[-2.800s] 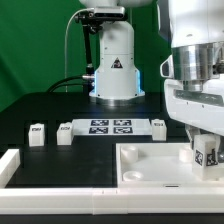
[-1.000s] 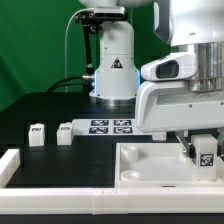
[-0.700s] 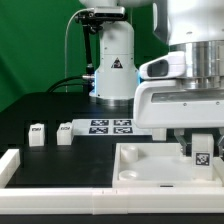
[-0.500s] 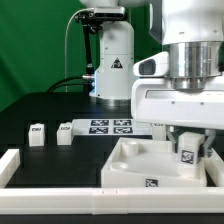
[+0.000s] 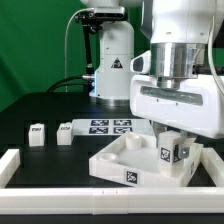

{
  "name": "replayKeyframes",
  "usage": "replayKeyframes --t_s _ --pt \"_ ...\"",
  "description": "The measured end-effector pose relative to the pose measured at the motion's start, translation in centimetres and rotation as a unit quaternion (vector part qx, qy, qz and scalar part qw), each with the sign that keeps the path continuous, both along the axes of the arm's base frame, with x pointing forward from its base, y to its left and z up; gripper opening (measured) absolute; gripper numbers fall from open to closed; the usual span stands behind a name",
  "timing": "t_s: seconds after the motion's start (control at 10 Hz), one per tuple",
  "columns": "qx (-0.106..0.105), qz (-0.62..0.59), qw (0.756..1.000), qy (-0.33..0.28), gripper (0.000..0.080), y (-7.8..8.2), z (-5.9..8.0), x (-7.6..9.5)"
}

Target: Assemble one leg

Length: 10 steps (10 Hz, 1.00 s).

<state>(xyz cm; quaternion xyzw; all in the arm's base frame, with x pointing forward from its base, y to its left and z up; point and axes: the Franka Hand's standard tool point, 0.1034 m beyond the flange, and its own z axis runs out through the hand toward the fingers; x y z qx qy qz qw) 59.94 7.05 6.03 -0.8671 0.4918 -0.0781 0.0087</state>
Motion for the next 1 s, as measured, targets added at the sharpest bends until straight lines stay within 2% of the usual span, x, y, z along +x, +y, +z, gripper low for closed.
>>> replayKeyframes --t_s 0.2,0.3,0.4,0.5,0.6,1.0 --pt "-0.001 0.001 1.0 0.0 0.0311 -0.05 -0.04 -0.01" --pt "-0.001 0.002 1.0 0.0 0.0488 -0.05 -0.05 -0.01" --pt "-0.001 0.002 1.0 0.0 0.0596 -0.05 -0.06 -0.02" --pt "-0.002 0.002 1.0 0.001 0.0596 -0.05 -0.08 -0.03" --pt "-0.002 0.002 1.0 0.001 0.064 -0.06 -0.09 -0.03" --pt "-0.002 0.002 1.0 0.001 0.0649 -0.06 -0.13 -0.05"
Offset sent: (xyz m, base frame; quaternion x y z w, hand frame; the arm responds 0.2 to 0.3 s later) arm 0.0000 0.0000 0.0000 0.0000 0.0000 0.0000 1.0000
